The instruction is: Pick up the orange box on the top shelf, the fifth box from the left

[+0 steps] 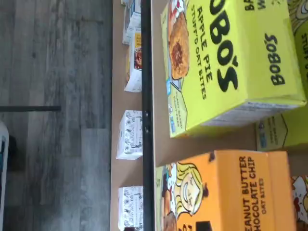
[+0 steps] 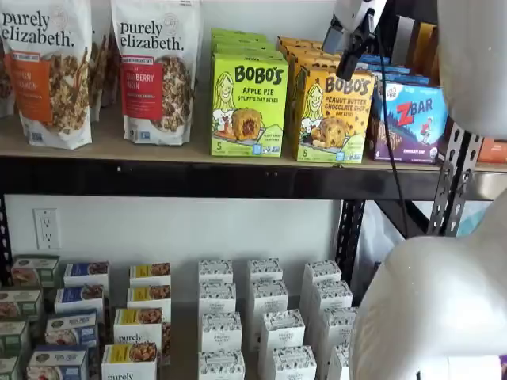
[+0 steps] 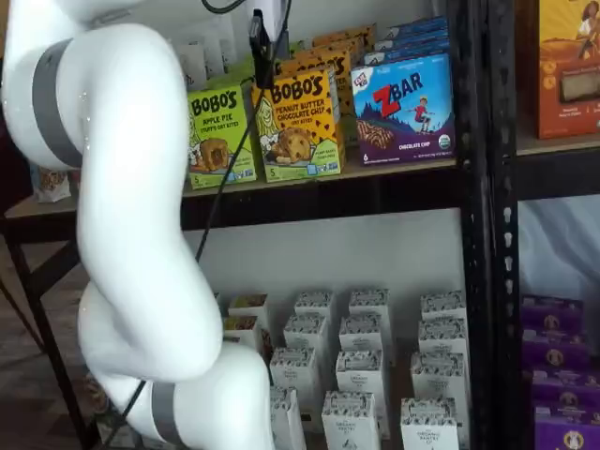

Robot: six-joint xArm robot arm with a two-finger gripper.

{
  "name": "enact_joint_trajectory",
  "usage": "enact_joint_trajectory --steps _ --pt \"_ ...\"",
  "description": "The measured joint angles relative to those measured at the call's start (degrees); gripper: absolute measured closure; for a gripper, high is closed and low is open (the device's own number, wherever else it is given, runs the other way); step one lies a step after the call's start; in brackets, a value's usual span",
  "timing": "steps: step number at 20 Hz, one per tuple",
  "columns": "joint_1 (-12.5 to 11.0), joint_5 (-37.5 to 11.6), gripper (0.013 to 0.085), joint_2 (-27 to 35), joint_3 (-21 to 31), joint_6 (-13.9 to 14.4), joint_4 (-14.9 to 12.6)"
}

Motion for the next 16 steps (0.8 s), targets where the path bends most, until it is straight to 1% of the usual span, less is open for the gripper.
enact_joint_trajectory --steps 9,16 --pt "-1.22 -0.98 0.013 1.44 -0.01 -1.54 0.04" --pt "-1.42 -0.82 0.013 3.21 -1.08 -2.13 -0.93"
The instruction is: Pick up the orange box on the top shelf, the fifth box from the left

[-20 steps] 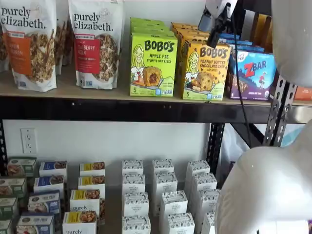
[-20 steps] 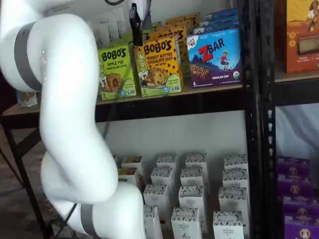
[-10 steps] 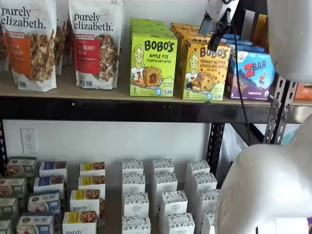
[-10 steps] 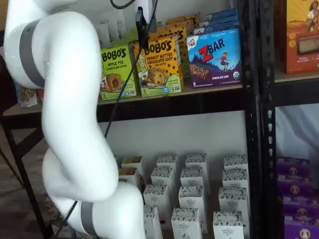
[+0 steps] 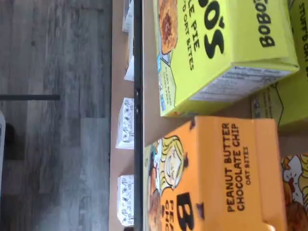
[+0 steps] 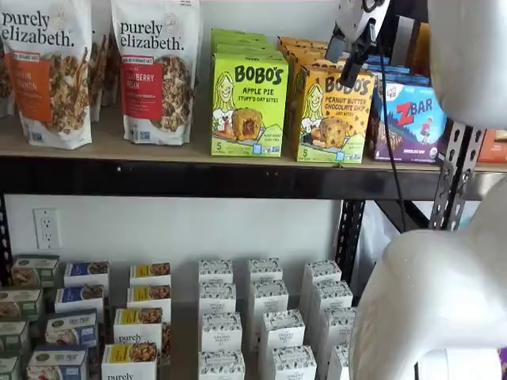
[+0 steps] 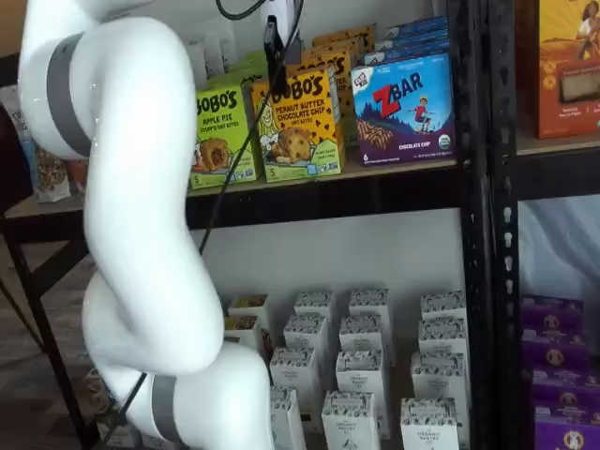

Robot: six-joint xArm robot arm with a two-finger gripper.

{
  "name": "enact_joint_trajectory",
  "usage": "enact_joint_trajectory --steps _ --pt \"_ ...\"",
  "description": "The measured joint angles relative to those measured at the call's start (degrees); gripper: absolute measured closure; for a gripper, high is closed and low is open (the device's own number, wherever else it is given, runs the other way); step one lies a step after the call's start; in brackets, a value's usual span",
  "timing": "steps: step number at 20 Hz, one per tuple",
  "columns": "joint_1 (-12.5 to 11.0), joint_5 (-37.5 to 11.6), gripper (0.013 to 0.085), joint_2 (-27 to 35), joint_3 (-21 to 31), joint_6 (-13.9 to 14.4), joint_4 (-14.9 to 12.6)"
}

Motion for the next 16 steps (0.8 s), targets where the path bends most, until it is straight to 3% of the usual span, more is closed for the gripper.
enact_joint_trajectory --steps 16 --pt "1.78 3.85 0.013 5.29 -5.28 0.82 -4.41"
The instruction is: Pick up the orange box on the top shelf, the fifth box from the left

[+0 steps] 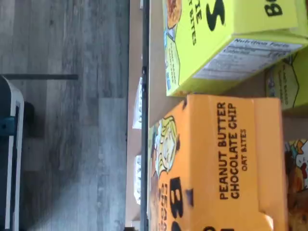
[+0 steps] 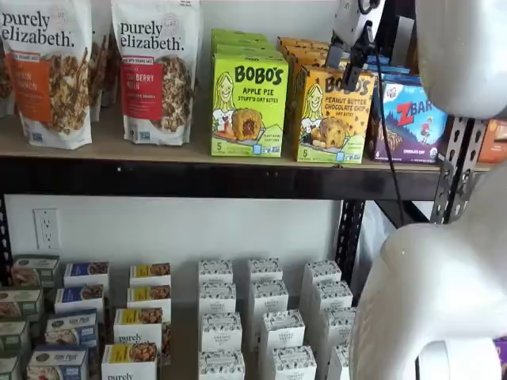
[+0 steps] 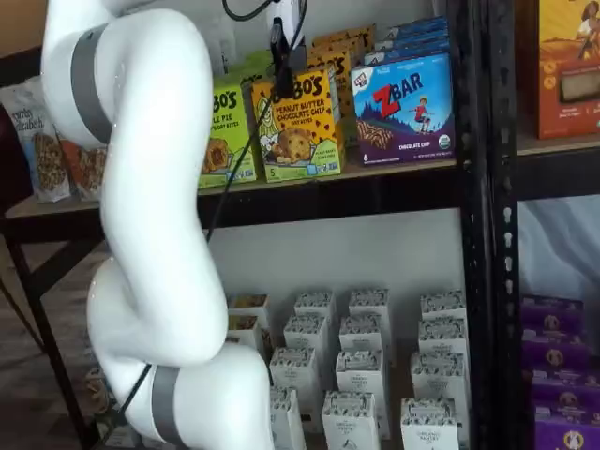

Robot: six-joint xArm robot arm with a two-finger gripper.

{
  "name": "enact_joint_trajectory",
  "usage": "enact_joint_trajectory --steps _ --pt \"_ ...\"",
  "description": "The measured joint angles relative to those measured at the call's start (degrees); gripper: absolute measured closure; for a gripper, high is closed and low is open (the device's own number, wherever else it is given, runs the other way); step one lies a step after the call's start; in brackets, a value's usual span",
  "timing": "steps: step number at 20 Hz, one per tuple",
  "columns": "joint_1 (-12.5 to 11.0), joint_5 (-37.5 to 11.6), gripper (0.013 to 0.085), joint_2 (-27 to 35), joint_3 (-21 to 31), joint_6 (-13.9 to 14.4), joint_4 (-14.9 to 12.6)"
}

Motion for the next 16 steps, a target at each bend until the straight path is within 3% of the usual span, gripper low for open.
enact_joint_trajectory --steps 7,16 --pt "0.9 -0.12 0.013 0.72 0.55 0.36 -1.94" --pt "0.83 -1.22 0.013 0.85 1.89 0.07 -2.46"
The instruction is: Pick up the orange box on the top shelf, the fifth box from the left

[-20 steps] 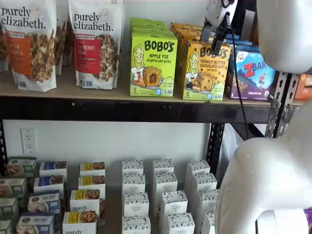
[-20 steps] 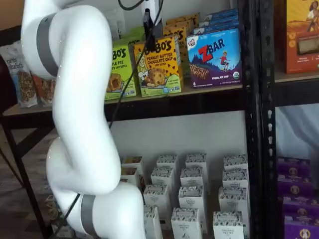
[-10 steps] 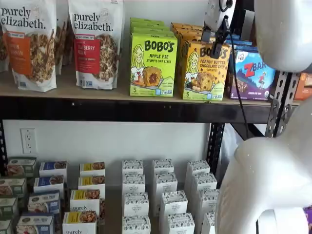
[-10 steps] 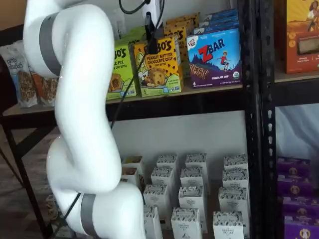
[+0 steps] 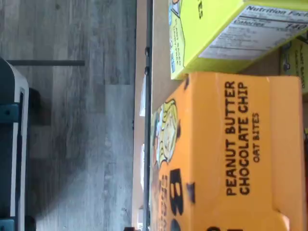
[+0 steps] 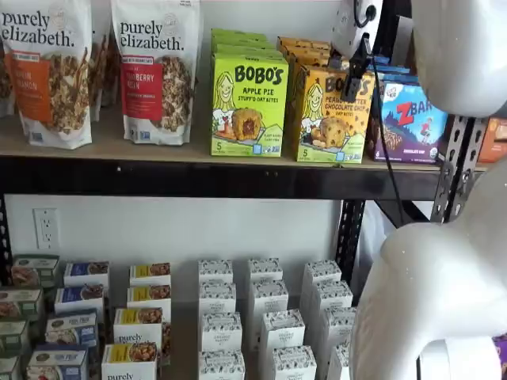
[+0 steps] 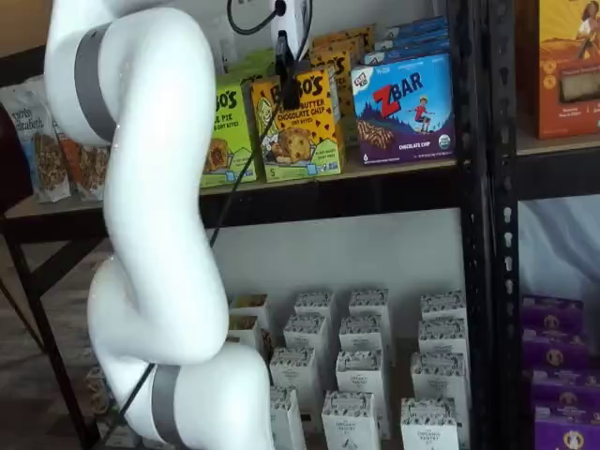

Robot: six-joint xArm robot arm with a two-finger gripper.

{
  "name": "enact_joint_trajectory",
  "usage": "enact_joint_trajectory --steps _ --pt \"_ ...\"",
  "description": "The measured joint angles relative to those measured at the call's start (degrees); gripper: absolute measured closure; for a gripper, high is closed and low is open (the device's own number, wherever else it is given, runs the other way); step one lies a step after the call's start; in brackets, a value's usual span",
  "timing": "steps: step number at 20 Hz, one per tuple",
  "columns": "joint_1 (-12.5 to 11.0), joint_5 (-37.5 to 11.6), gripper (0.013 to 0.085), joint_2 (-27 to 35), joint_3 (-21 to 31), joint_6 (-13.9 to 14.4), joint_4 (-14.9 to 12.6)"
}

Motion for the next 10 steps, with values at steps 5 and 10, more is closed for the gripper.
enact_joint_trajectory --steps 5,10 --pt "-0.25 -0.62 0.017 -0.21 0.69 -0.31 -0.11" --pt "-0.58 -0.79 0.029 -0.33 0.97 -0.53 0.73"
